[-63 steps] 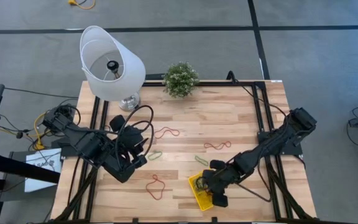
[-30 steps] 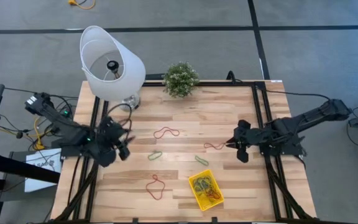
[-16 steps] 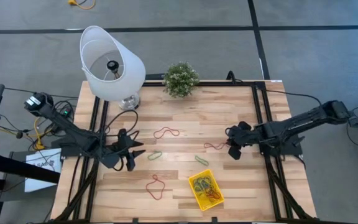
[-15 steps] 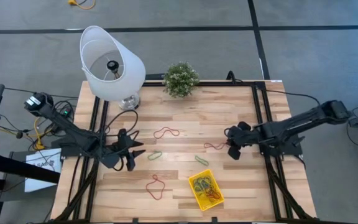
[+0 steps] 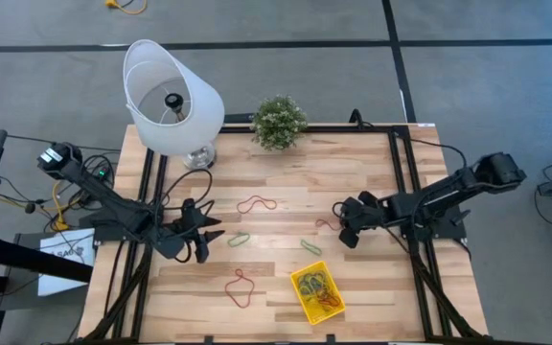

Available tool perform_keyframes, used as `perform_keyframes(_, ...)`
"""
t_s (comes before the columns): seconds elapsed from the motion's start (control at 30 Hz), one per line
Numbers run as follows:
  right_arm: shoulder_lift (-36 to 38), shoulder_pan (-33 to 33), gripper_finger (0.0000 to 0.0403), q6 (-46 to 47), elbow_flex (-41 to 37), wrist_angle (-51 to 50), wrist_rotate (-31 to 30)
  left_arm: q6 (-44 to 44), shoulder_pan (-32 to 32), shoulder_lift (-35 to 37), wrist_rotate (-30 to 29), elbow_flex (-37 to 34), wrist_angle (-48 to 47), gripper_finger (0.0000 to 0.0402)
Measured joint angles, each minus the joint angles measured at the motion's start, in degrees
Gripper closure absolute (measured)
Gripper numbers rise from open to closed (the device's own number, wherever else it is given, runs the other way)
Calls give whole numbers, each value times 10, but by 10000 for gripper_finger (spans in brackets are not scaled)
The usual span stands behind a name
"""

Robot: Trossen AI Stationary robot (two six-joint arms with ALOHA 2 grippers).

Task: Pick and place items into bin
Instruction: Put the right red rubber band into the bin

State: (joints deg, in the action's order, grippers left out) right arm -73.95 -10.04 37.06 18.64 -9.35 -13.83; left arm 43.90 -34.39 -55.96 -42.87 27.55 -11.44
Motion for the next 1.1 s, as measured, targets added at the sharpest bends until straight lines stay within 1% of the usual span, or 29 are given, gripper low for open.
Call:
perform_keyframes(0.1,5,-1,354,18,-4,12,-10,0,0,0,0,0,0,253)
perform_keyframes(0.2,17,-1,391,15,-8,31,-11,0,0,-4,0,0,1,253)
perform_keyframes(0.23,19,-1,396,13,-8,35,-11,0,0,-4,0,0,2,253)
perform_keyframes(0.33,24,-4,395,22,-8,40,-9,0,0,-4,0,0,2,253)
perform_keyframes(0.43,38,-24,400,35,-4,59,7,1,0,-4,0,0,2,253)
perform_keyframes(0.57,81,-80,400,28,37,100,18,1,0,-4,0,0,2,253)
perform_keyframes(0.7,131,-154,401,-19,101,133,18,3,0,-4,-14,0,2,253)
perform_keyframes(0.83,152,-242,401,-41,155,135,-14,3,0,-4,-14,0,2,253)
perform_keyframes(0.97,121,-317,402,-25,178,160,-54,3,0,-4,-15,0,2,253)
perform_keyframes(1.1,53,-354,402,28,178,178,-111,4,0,-4,-27,-8,8,253)
